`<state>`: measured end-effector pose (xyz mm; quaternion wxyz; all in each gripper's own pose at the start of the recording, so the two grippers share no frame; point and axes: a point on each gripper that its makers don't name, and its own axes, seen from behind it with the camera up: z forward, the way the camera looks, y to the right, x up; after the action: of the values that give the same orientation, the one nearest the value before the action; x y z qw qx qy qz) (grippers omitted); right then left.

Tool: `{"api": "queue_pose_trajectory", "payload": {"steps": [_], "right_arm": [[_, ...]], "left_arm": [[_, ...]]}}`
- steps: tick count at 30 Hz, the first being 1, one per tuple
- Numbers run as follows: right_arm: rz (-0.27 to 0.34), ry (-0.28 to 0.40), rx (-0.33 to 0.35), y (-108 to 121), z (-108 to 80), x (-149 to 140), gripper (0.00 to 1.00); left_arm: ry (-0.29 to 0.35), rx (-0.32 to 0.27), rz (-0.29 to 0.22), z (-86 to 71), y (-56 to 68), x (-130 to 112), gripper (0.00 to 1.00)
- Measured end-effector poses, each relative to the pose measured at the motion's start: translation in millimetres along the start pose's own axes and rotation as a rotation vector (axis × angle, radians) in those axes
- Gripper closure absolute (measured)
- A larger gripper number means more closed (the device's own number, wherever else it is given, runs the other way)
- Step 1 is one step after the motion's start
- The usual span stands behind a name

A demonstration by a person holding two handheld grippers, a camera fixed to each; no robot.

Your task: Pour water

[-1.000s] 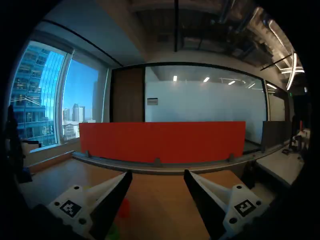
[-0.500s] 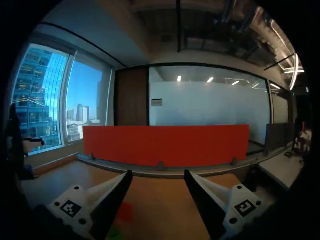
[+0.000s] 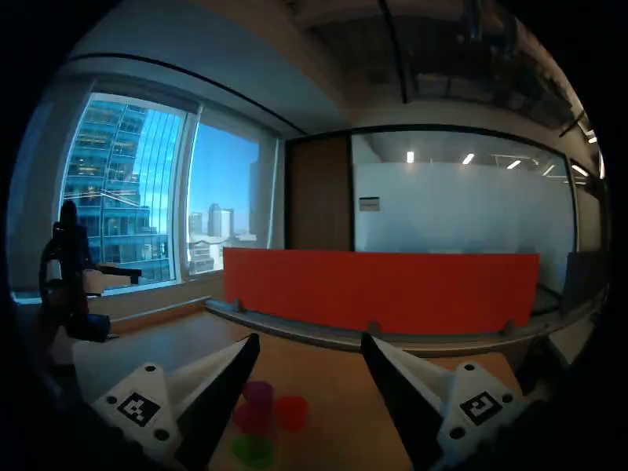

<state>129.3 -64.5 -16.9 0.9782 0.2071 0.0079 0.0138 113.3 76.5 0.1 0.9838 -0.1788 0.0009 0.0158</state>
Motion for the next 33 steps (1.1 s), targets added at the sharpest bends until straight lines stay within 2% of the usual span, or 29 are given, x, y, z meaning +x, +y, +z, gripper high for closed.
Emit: {"api": "queue_pose_trajectory", "payload": {"steps": [8, 18, 26, 33], "right_arm": [[-0.022, -0.01, 0.087, -21.5, 0.7, 1.6, 0.0], [-0.067, -0.093, 0.196, -47.9, 1.0, -14.2, 0.0], [-0.128, -0.151, 0.265, -64.6, -0.5, -38.4, 0.0], [-0.134, -0.202, 0.302, -72.4, 1.4, -65.0, 0.0]], "left_arm": [[-0.029, -0.065, 0.006, 5.7, 12.6, -9.2, 0.03], [-0.058, -0.215, -0.02, 5.2, 39.8, -17.9, 0.04], [-0.096, -0.253, -0.002, 9.5, 42.0, -40.7, 0.03], [-0.141, -0.274, 0.023, 15.6, 42.3, -71.7, 0.04]]}}
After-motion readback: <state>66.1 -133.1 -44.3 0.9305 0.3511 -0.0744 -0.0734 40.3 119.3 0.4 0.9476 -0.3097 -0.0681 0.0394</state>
